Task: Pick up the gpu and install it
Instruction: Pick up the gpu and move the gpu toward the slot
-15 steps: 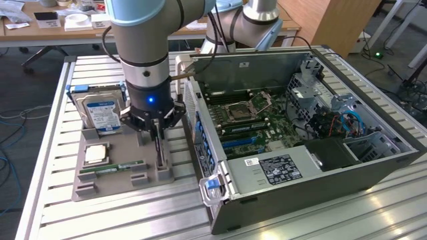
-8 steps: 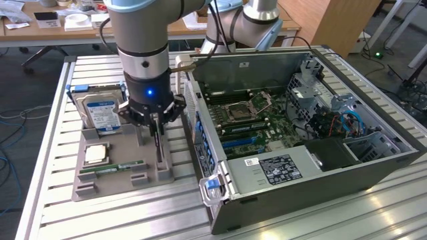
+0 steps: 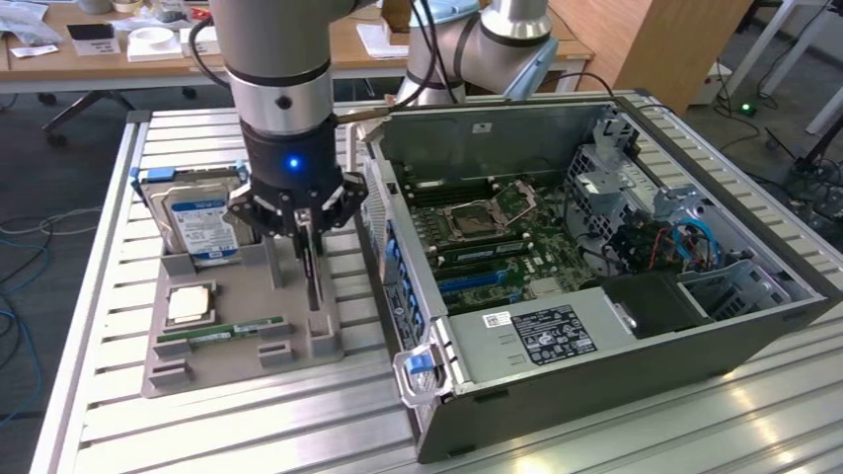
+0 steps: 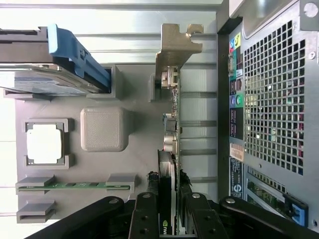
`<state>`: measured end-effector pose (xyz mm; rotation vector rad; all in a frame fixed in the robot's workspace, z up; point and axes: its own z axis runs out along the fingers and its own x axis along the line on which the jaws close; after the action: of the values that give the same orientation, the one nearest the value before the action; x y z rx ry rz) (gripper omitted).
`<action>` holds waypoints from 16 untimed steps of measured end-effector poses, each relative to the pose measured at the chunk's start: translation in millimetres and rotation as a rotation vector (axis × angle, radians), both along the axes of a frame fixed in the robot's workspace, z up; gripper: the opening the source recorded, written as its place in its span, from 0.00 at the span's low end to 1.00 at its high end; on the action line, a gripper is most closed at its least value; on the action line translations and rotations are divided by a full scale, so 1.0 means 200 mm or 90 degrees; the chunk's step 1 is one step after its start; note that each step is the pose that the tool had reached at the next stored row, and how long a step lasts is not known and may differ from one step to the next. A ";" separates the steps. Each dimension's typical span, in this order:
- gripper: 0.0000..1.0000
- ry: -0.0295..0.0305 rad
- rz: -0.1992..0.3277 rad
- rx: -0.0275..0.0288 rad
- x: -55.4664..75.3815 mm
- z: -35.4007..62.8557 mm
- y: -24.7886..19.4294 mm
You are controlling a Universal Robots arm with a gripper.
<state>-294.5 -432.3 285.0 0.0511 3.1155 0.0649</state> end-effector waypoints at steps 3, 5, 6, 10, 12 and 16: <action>0.26 0.0000 0.000 0.0000 0.00 0.036 0.000; 0.26 0.0000 0.000 0.0000 0.00 0.057 0.001; 0.26 0.0000 0.000 0.0000 0.00 0.068 0.001; 0.26 0.0000 0.000 0.0001 0.00 0.156 0.001; 0.26 0.0000 0.000 0.0000 0.00 0.221 0.001; 0.26 0.0000 0.000 0.0000 0.00 0.251 0.001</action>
<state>-294.5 -432.0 335.2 0.0511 3.1155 0.0649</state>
